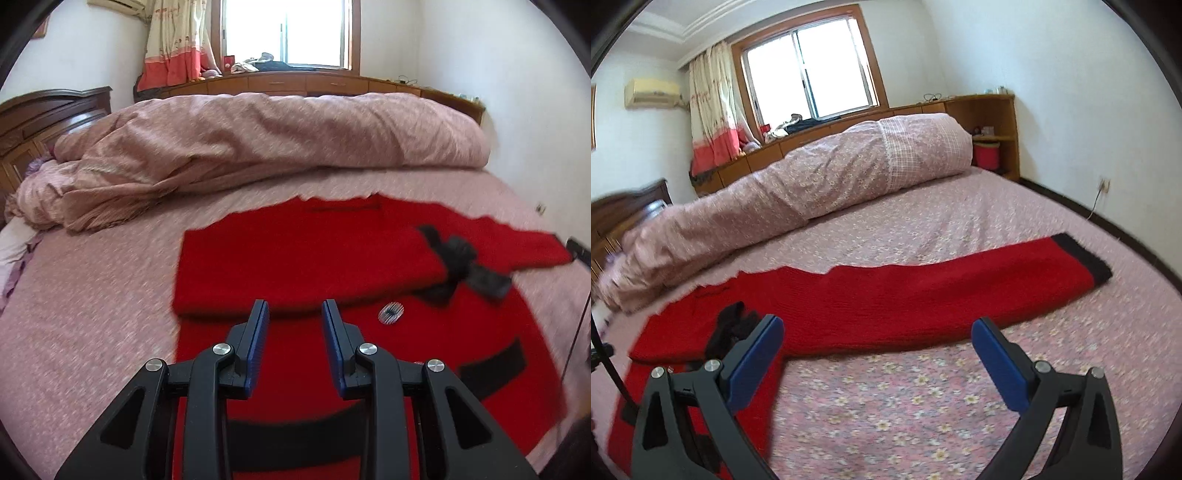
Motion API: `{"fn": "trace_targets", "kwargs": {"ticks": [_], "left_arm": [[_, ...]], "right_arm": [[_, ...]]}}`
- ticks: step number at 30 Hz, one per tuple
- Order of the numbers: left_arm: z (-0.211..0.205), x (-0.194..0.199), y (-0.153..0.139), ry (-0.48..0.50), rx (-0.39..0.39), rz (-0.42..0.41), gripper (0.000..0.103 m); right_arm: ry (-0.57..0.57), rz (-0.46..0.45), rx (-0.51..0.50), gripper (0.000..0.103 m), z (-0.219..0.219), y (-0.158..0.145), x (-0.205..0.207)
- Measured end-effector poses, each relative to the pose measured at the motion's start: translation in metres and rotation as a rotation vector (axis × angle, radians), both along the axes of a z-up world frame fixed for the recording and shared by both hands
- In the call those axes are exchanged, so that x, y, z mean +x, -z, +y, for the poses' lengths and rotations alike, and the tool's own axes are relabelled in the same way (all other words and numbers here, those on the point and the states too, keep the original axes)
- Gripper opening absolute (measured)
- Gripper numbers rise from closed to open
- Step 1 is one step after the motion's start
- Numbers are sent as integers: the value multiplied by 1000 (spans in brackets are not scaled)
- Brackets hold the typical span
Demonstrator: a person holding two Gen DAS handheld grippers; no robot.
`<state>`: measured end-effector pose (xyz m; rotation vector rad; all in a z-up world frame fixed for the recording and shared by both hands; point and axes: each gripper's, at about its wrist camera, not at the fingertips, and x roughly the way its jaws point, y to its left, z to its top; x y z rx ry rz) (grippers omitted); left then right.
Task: Fold small clothes
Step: 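Move the right tool toward the cuff of the other red sleeve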
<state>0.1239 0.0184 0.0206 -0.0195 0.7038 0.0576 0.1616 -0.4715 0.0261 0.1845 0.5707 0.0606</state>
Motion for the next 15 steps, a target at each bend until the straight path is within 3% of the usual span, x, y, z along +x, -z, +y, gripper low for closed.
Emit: {"fn": "trace_targets", "kwargs": {"ticks": [5,9,15], "left_arm": [[26,-7,14,-35,-21,-48,23],[39,2,19,-48,-27,-49,23],[49,2,26,-56,-45,-36,23]], "right_arm": [[-21,12,-24,103,9,3,-9],[-18,12,-127,103,18,8,-11],[-11,33,-115,103,12,13,-8]]}}
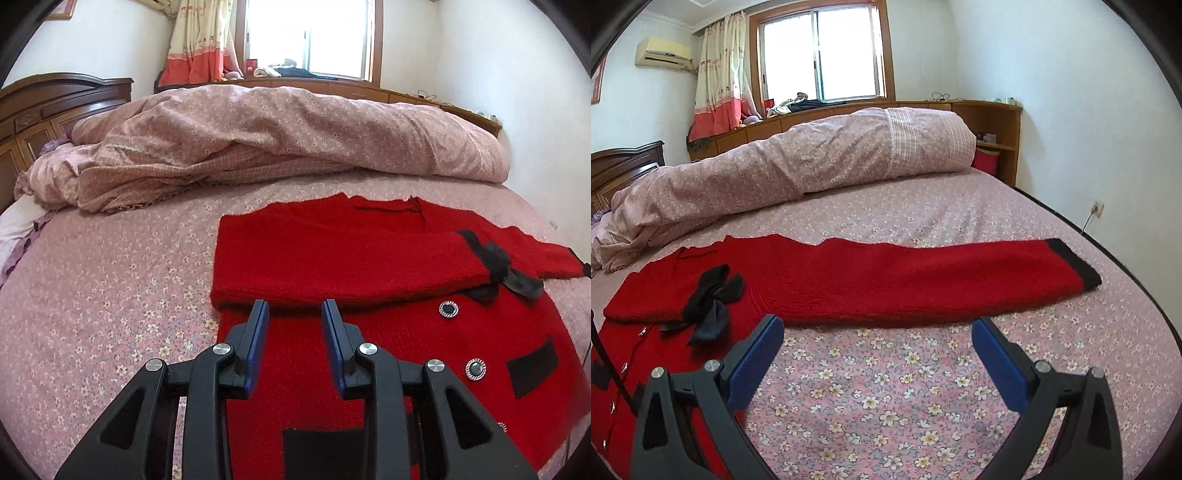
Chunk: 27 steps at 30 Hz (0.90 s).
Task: Fold small clothes
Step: 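Move the right tool toward the cuff of the other red sleeve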
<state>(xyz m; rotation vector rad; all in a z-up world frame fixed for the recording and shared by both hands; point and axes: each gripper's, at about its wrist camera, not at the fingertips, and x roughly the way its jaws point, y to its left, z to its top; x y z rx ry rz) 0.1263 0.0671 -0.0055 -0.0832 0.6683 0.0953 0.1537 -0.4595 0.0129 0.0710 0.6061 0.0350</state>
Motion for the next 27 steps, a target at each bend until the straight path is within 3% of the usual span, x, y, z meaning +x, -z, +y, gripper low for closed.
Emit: {"fn": "trace_targets", "kwargs": {"ticks": [12,17,20,27], "left_arm": [[10,1,4,-26,-33,18,23],[11,3,4,-36,-26,14,23],[12,6,6,-45,-19,14,23],[18,10,13,-59,-5,26,23]], "right_arm": [[52,-6,-25,103,-22,-1,-1],[106,28,94,103,-71,1,8],[130,80,220,103,-115,11,19],[292,90,442,103,-210,42,34]]}}
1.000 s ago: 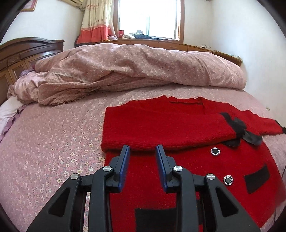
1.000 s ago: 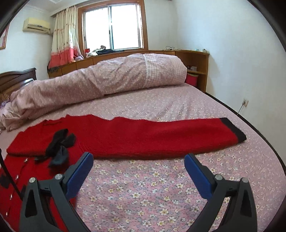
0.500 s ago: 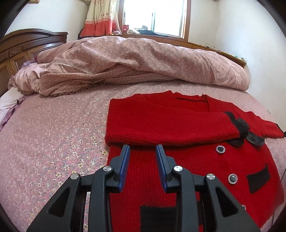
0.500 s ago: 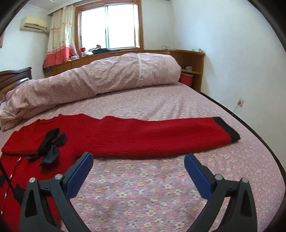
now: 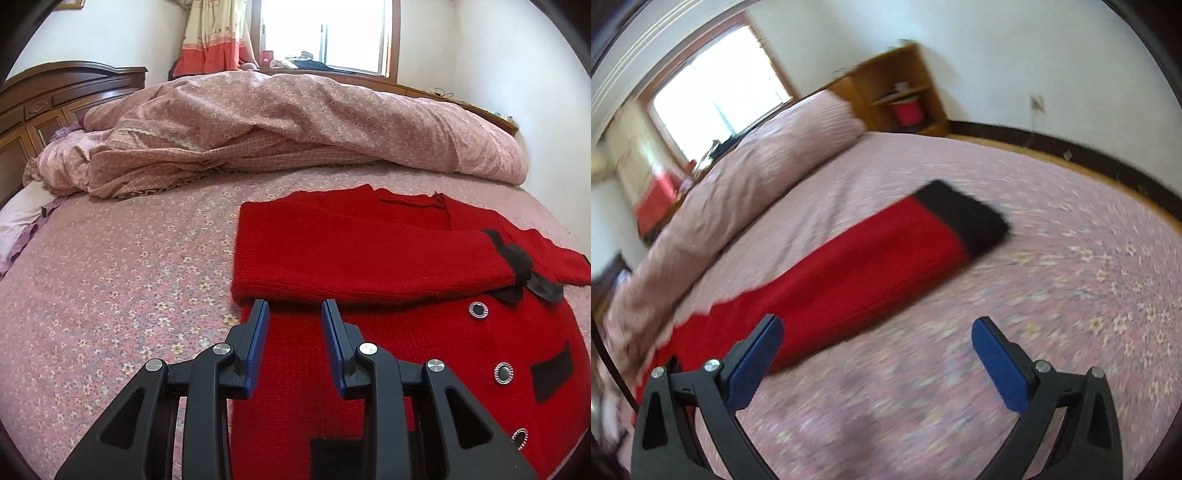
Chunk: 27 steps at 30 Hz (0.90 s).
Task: Fold small clothes
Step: 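Move the right tool toward the cuff of the other red sleeve, then grasp the black cuff of the other sleeve with the right tool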
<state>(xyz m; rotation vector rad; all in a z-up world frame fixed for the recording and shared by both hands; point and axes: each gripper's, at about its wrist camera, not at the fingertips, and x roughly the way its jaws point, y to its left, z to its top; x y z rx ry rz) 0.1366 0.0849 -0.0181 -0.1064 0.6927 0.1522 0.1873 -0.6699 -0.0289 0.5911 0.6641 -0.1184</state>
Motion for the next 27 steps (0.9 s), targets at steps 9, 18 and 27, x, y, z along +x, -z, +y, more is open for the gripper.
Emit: {"fn": "trace_targets", "kwargs": {"ticks": [9,18,27], "left_arm": [[11,13,10,-22,-23,31,23],[23,18,13,-41,-56,42,23],[28,18,16,-59,-73,49,23]], "right_arm": [[63,-97,235,103,-42,13,22],[58,-218,264,103,-53,14,46],[84,-175,207,66,-50,17,48]]}}
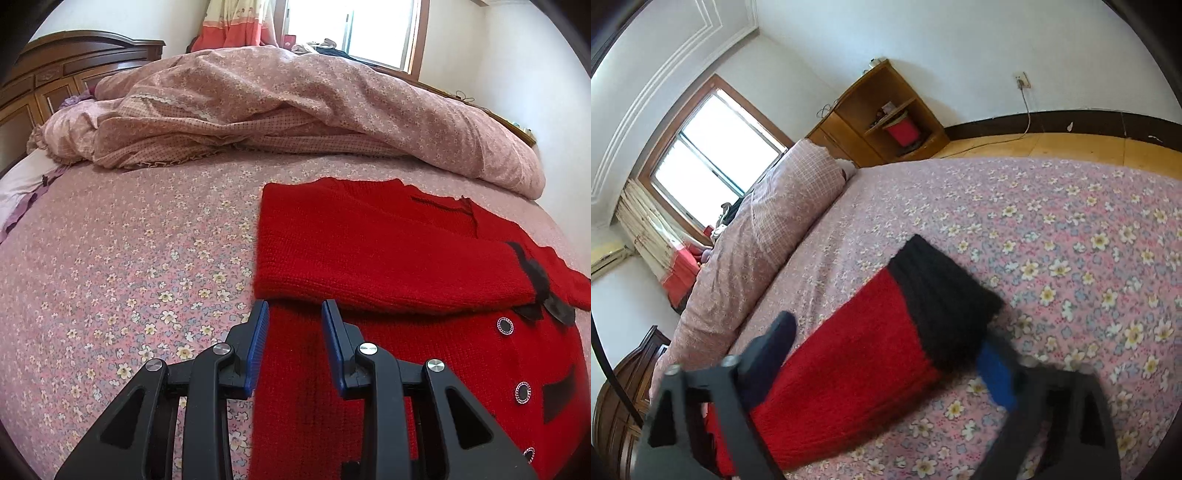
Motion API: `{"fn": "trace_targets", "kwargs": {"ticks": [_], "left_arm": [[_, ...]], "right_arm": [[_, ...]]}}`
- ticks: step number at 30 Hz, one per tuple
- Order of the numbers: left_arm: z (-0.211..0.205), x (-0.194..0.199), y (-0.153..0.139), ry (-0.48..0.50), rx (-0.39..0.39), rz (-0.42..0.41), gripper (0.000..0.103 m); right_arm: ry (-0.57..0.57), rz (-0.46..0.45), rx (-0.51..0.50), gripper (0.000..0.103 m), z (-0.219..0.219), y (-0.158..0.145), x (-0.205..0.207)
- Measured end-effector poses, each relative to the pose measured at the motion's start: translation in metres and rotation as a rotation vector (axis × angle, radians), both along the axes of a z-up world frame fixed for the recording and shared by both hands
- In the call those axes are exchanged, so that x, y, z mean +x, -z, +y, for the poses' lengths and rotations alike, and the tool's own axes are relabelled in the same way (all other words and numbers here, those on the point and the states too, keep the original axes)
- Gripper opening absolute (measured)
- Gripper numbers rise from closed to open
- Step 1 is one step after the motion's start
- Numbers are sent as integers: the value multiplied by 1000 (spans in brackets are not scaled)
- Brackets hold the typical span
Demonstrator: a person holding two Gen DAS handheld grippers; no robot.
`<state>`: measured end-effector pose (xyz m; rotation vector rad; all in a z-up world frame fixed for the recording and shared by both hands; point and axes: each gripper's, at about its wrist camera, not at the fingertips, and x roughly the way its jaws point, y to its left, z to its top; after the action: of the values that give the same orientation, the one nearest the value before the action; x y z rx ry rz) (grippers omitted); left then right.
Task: Fold small clothes
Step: 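Grasp the black cuff of the other sleeve with the right tool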
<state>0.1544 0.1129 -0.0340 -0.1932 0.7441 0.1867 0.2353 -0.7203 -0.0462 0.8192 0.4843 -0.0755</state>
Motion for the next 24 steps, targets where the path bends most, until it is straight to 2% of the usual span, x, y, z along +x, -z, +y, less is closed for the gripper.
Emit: {"fn": "trace_targets", "kwargs": {"ticks": [1,2,4,10,16,24], "left_arm": [[0,0,-1,0,3,-2,23],[0,-1,-1,1,4,-4,23],[-1,-1,-1,2,9,-7,23],[-2,-3,-1,0,9,-7,23],[-2,-4,-2,5,15,-9,23],[-5,-5,-4,8,26,-12,23]], "right_arm": [[14,9,50,43,-6,6,-1],[30,15,79,31,-12,11,-4],[54,-4,133,21,-20,17,-10],[40,18,87,15,-14,14,-6],[56,52,36,14,-9,10,-2],[73,26,-28,11,-1,-2,-3]]}}
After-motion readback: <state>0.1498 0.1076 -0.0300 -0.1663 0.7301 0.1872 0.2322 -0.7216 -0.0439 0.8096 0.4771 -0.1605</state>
